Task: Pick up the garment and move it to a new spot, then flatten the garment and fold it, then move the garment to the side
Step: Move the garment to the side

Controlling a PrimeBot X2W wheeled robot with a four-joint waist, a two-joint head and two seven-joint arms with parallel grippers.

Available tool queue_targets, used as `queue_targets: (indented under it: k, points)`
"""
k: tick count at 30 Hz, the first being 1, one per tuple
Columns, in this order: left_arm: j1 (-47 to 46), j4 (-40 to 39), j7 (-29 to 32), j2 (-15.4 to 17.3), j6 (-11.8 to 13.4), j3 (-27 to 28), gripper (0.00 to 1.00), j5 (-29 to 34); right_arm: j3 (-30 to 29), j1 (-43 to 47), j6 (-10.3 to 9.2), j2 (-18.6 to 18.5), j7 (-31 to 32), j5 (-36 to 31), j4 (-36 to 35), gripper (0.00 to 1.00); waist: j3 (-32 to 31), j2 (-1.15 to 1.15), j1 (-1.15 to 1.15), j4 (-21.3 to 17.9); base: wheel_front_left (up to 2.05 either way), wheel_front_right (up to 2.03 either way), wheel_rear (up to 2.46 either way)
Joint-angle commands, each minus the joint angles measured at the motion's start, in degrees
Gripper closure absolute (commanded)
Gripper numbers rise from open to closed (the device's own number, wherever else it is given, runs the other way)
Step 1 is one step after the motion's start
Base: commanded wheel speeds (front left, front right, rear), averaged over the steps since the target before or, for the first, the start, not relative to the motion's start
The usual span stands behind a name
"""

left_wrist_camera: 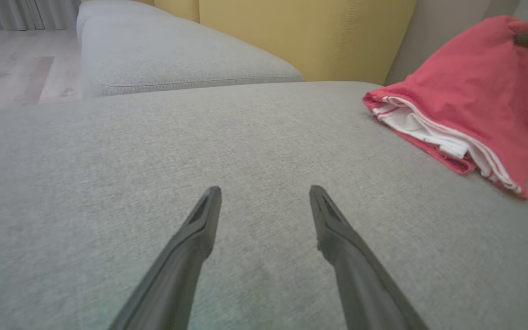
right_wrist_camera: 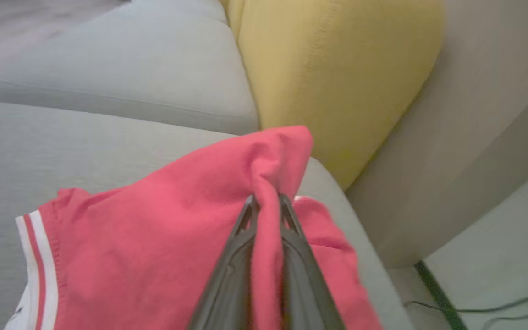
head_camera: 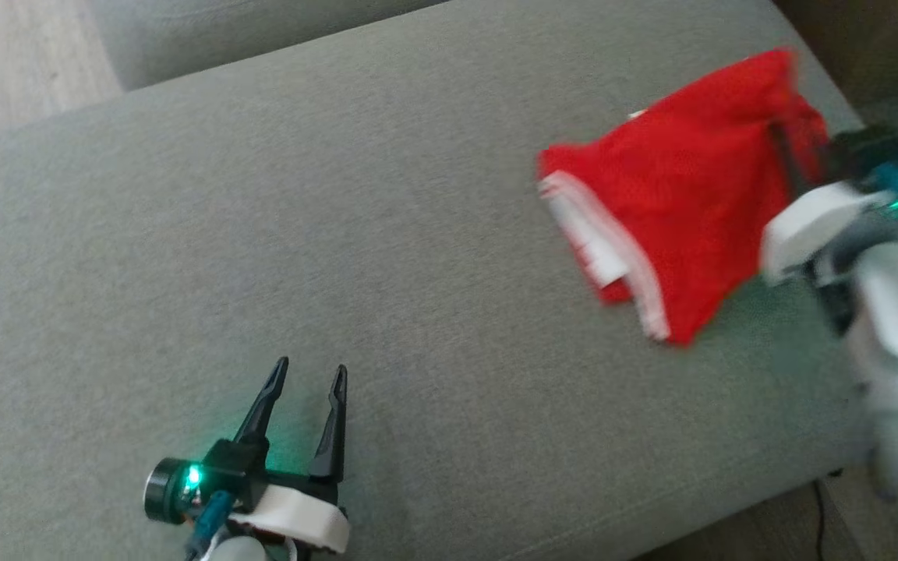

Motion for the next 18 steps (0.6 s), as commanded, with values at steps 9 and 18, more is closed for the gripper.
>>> queue_targets:
  k: [9,18]
  points:
    - [-2.99,-0.73,-0.3,0.09,-0.1,3.78,0.0,3.22,-19.98,-6.17,-0.05,-7.12,2.38,-13.07,2.41,0.0,2.14,0.0,0.0,5.23,0.0,0.0,0.0]
    - [-2.36,-1.71,-0.3,0.45,2.35,9.95,0.0,3.45,-24.46,-4.6,-0.05,6.5,-6.07,-14.3,0.68,0.0,0.95,0.0,0.0,5.63,0.0,0.0,0.0]
